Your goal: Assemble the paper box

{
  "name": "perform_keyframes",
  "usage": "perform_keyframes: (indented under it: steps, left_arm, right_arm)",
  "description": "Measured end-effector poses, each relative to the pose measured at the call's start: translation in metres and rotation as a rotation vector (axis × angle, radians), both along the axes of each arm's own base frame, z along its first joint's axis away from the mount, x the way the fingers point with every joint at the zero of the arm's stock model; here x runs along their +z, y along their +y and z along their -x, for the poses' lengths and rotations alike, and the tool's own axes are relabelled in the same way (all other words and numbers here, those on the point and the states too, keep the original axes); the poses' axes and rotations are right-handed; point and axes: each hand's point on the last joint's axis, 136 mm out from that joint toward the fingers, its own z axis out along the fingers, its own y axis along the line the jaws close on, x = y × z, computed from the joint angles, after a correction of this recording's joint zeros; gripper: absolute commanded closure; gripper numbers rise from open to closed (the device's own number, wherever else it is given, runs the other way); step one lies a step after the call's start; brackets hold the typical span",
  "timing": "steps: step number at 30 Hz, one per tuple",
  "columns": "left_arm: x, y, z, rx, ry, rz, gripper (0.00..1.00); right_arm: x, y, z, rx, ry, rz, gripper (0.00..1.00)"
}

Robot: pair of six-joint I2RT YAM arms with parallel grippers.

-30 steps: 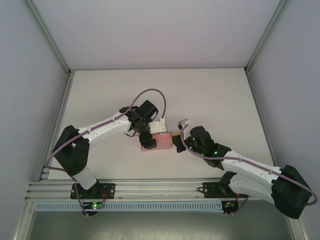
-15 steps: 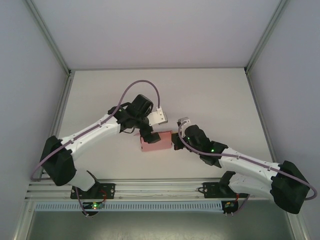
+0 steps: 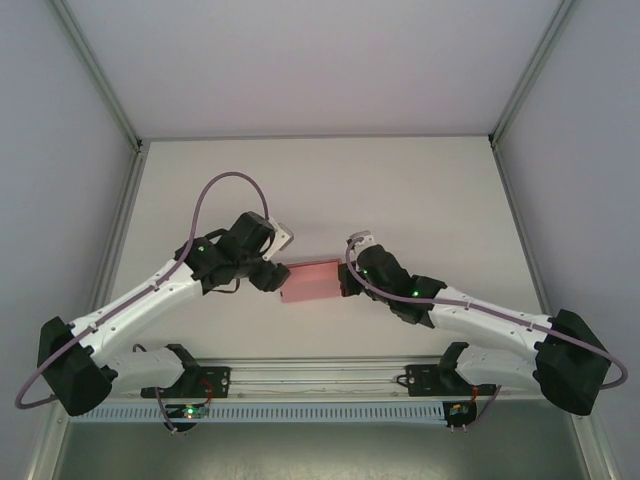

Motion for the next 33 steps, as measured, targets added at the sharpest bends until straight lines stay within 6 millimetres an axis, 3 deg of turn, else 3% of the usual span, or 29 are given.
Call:
perform_keyframes:
  steps: [7, 19, 22, 33]
  left_arm:
    - [-0.017, 0.009, -0.004, 0.003, 0.016, -0.089, 0.41]
    - [-0.036, -0.001, 0.004, -0.108, 0.073, -0.101, 0.62]
    - [-0.042, -0.003, 0.003, -0.117, 0.088, -0.112, 0.61]
    - [-0.041, -0.012, -0.001, -0.141, 0.100, -0.105, 0.81]
  right_arm:
    - [0.000, 0.001, 0.002, 0.012, 0.018, 0.008, 1.00]
    - [0.001, 0.002, 0.005, 0.031, 0.026, 0.017, 1.00]
    - [0.001, 0.003, 0.005, 0.038, 0.027, 0.021, 1.00]
    - [0.001, 0.004, 0.006, 0.045, 0.032, 0.023, 1.00]
